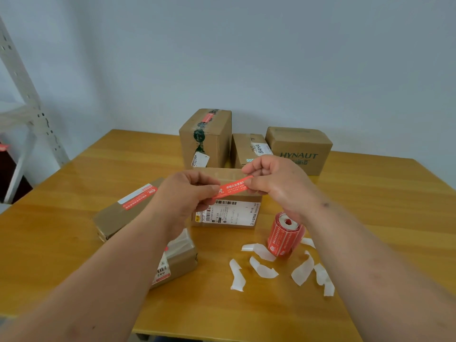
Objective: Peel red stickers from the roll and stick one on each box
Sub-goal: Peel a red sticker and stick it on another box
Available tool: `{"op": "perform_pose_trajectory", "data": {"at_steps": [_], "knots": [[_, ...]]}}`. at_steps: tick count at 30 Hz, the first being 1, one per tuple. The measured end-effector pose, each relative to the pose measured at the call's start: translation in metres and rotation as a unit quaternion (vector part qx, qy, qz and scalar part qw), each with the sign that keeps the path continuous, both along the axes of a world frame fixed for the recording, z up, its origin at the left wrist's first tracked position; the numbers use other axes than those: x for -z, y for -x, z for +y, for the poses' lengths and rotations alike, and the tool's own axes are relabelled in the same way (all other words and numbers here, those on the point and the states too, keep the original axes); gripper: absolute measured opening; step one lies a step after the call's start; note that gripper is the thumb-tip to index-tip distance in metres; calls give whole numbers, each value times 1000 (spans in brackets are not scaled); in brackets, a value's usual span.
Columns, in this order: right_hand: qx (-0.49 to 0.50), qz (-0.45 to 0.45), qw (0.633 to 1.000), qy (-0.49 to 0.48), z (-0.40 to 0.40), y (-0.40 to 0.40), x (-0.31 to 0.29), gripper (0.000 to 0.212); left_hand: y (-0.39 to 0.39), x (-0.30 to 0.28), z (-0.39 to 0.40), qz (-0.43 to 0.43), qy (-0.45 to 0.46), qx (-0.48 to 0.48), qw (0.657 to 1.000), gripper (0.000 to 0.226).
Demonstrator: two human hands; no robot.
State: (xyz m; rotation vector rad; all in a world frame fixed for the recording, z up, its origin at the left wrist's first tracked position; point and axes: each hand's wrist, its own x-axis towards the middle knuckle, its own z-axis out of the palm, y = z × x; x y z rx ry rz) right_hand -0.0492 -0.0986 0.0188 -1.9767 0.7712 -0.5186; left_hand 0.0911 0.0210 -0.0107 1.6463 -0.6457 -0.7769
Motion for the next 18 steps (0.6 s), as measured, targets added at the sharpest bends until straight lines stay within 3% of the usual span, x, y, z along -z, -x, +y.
{"op": "perform_pose_trajectory", "data": {"at_steps": [3,10,18], "knots": [[22,18,1000,14,-4,-10,3,9,-10,-4,-6,-36,-9,1,999,5],[74,82,993,43,-19,-36,8,10,-32,-22,-34,-209,-96,55,972,8],[68,183,960,199,-28,-55,5,16,-41,-34,-58,-325,-190,103,921,9]]}}
